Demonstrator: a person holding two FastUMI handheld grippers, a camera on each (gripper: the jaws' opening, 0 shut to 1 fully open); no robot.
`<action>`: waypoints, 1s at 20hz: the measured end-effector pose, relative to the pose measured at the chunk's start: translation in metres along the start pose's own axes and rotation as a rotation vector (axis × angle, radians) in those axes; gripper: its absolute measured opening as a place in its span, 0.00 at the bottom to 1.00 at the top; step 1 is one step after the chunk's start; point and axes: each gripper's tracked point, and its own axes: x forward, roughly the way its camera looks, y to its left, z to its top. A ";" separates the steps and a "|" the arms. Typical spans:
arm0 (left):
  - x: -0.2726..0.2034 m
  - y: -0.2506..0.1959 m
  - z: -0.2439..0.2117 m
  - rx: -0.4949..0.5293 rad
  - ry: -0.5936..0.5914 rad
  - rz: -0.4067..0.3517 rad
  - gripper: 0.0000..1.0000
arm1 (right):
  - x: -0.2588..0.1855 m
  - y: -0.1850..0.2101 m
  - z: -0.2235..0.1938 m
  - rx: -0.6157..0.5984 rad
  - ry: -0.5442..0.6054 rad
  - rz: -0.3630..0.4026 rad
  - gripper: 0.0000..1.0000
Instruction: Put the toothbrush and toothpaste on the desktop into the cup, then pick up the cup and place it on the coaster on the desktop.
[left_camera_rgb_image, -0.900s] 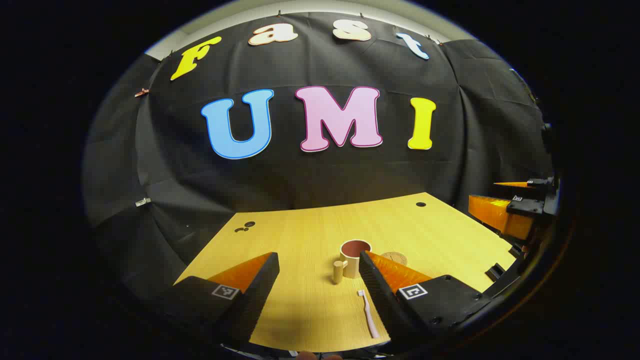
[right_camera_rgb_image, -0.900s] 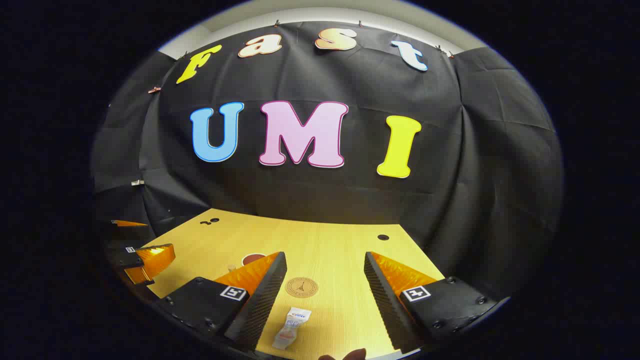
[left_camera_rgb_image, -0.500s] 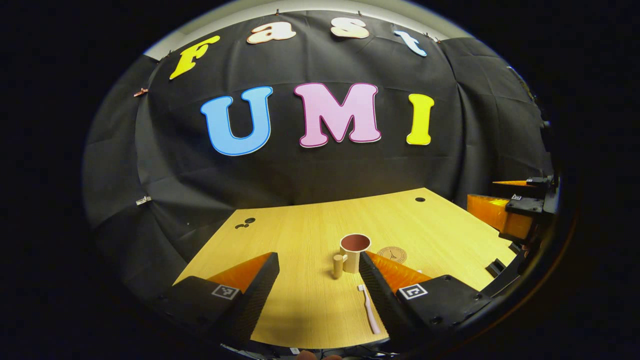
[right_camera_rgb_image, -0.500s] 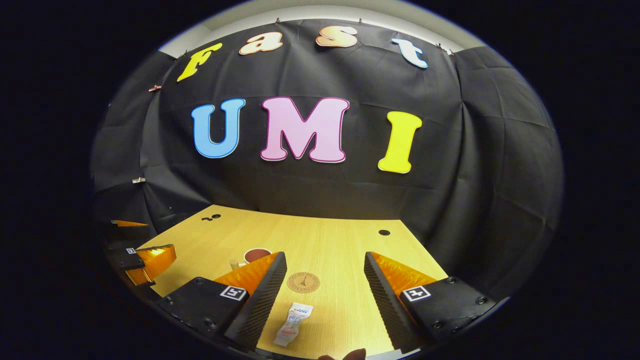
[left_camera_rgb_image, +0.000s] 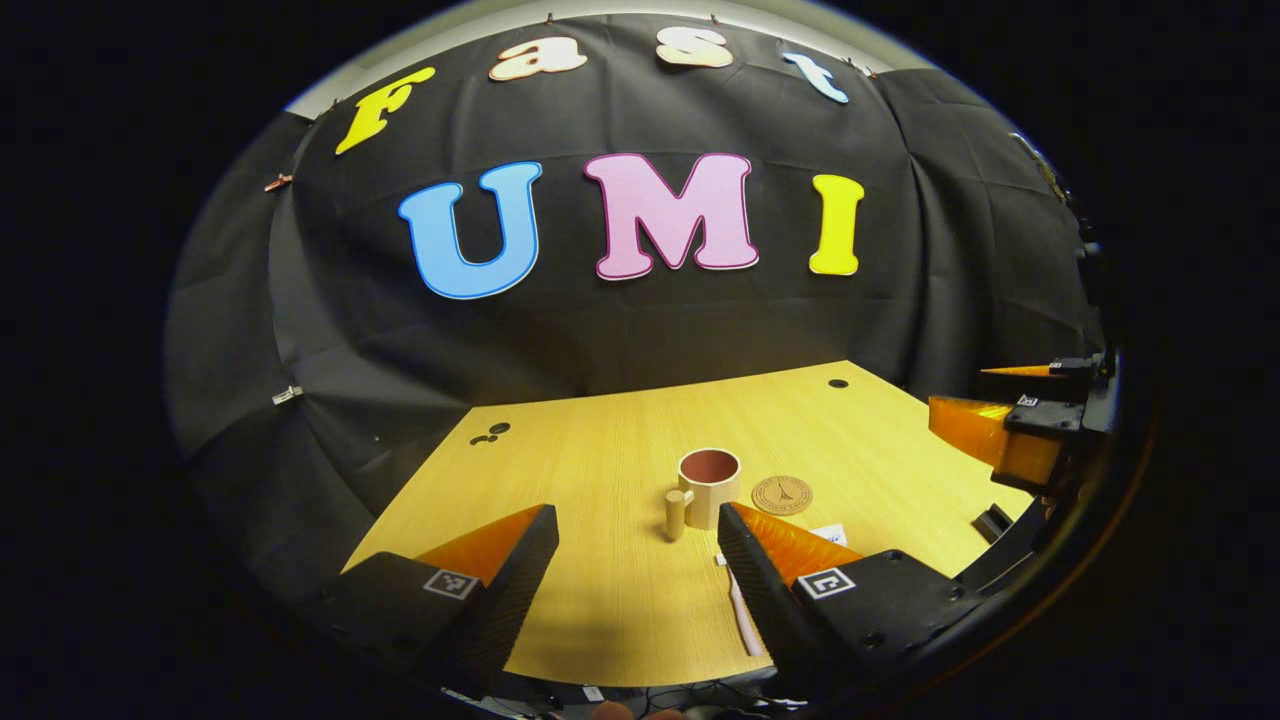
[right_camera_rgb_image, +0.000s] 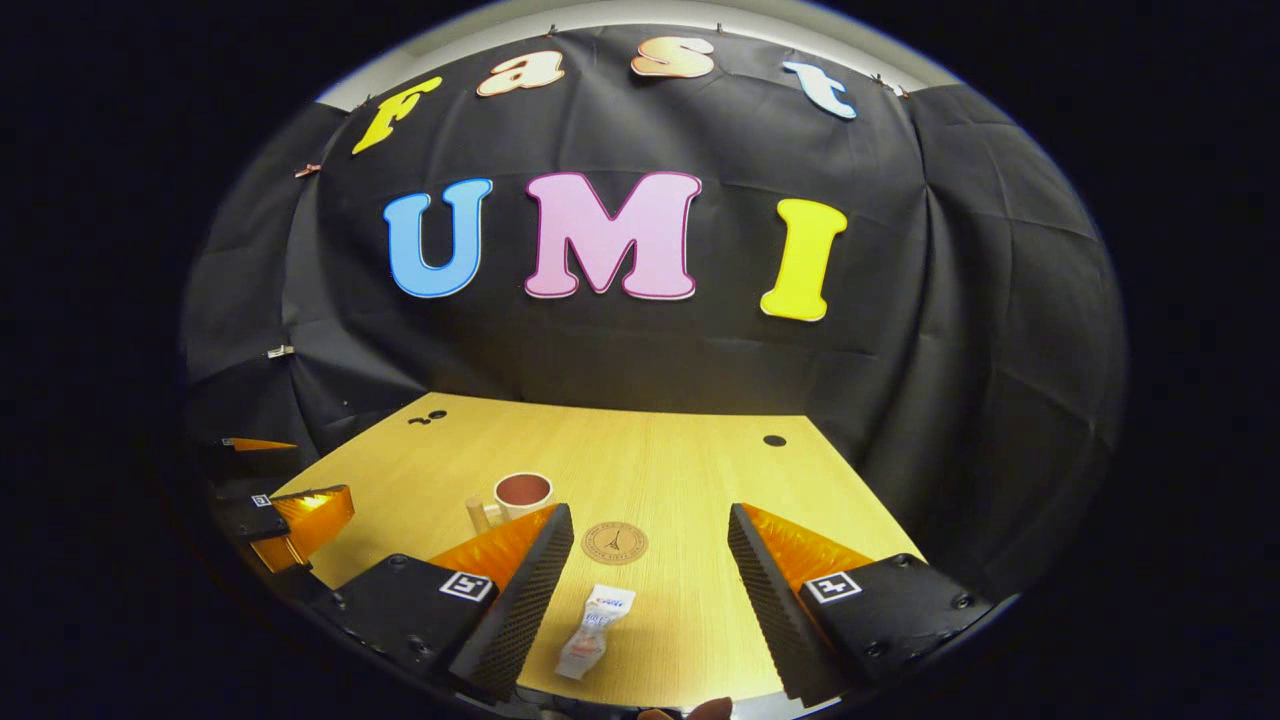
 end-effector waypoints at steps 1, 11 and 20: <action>-0.001 0.000 -0.002 0.001 0.007 0.001 1.00 | 0.001 0.003 -0.009 -0.002 0.026 0.005 0.96; -0.020 0.010 -0.054 0.031 0.120 0.021 1.00 | 0.020 0.035 -0.144 0.057 0.463 0.048 0.97; -0.043 0.026 -0.098 -0.019 0.229 0.079 1.00 | 0.071 0.060 -0.210 0.094 0.691 0.038 0.93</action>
